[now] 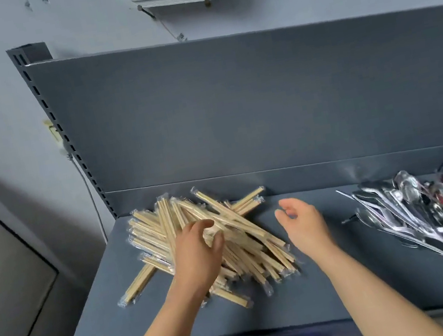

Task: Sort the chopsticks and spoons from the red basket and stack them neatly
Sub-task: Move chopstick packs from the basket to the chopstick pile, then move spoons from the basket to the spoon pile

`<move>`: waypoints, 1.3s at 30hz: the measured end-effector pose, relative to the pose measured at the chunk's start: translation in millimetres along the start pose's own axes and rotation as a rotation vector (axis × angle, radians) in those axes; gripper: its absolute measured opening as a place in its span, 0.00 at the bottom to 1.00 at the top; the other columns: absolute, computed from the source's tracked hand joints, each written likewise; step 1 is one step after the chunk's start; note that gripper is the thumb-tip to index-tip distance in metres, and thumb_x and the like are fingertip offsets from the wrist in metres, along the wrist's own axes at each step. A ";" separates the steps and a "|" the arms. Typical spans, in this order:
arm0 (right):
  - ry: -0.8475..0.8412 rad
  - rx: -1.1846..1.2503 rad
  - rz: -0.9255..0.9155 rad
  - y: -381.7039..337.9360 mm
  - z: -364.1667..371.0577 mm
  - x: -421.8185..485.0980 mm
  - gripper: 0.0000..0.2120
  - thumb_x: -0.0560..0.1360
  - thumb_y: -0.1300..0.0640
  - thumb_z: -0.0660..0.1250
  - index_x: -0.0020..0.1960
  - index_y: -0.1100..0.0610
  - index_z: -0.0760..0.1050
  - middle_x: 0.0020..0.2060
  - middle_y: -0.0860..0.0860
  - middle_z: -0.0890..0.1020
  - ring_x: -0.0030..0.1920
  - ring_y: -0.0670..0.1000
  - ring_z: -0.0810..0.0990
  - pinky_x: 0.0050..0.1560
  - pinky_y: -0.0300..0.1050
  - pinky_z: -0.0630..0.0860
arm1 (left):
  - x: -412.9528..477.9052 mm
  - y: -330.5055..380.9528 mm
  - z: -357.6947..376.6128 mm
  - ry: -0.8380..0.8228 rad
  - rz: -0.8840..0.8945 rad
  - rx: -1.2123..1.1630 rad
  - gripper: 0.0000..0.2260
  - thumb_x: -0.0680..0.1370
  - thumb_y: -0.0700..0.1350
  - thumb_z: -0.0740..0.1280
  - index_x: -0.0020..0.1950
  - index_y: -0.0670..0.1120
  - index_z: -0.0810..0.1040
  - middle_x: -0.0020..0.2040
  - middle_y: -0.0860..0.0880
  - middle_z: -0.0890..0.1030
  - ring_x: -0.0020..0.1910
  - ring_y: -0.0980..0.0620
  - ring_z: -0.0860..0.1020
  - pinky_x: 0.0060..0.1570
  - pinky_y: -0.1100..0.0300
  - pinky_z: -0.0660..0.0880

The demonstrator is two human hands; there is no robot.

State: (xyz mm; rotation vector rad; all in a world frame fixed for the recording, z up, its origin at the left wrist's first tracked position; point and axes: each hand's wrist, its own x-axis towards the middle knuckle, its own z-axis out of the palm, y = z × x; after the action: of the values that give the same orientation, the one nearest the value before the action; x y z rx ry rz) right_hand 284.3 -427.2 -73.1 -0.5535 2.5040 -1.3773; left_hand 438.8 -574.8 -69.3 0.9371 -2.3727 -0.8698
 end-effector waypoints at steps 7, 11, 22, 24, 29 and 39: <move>0.272 0.170 0.108 59.1 -125.1 -46.3 0.10 0.78 0.60 0.66 0.58 0.60 0.79 0.53 0.54 0.83 0.52 0.50 0.80 0.51 0.38 0.73 | -23.7 75.9 43.5 -0.151 0.091 -0.244 0.10 0.78 0.46 0.68 0.58 0.45 0.79 0.52 0.52 0.82 0.48 0.56 0.80 0.51 0.57 0.77; 0.595 0.197 0.215 150.9 -289.4 -102.0 0.12 0.78 0.58 0.66 0.61 0.58 0.78 0.54 0.49 0.82 0.52 0.45 0.79 0.54 0.38 0.71 | -71.6 211.0 150.1 -0.419 0.245 -0.345 0.08 0.78 0.42 0.68 0.56 0.44 0.79 0.49 0.49 0.82 0.44 0.57 0.80 0.40 0.73 0.73; 0.659 0.155 0.289 239.7 -425.0 -130.8 0.10 0.79 0.53 0.66 0.58 0.50 0.79 0.49 0.41 0.80 0.48 0.33 0.75 0.43 0.27 0.69 | -122.7 332.0 253.4 -0.542 0.267 -0.517 0.05 0.78 0.45 0.68 0.53 0.50 0.79 0.45 0.52 0.83 0.45 0.56 0.81 0.42 0.66 0.75; 0.671 0.097 0.280 260.8 -462.2 -135.4 0.11 0.79 0.53 0.65 0.59 0.51 0.79 0.50 0.41 0.80 0.47 0.32 0.75 0.41 0.24 0.67 | -132.7 365.9 284.2 -0.554 0.303 -0.517 0.06 0.78 0.45 0.68 0.54 0.48 0.79 0.46 0.52 0.83 0.45 0.56 0.80 0.42 0.66 0.73; 0.688 0.042 0.290 296.9 -533.8 -126.0 0.11 0.79 0.54 0.65 0.60 0.53 0.80 0.52 0.44 0.80 0.48 0.37 0.76 0.41 0.23 0.66 | -133.7 429.6 344.3 -0.577 0.348 -0.481 0.07 0.79 0.45 0.67 0.56 0.47 0.79 0.47 0.52 0.82 0.45 0.56 0.80 0.37 0.73 0.71; 0.618 0.056 0.197 338.3 -614.0 -23.8 0.06 0.78 0.54 0.66 0.53 0.49 0.81 0.46 0.37 0.80 0.48 0.33 0.77 0.37 0.21 0.70 | -62.7 520.0 452.6 -0.568 0.437 -0.296 0.09 0.77 0.44 0.69 0.55 0.44 0.80 0.47 0.50 0.83 0.46 0.52 0.81 0.45 0.61 0.74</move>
State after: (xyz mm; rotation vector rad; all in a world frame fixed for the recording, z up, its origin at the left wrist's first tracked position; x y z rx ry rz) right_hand 3.3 214.2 -32.6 0.1658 2.8534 -1.7299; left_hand -17.9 -55.5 -39.2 0.0360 -2.6354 -1.3792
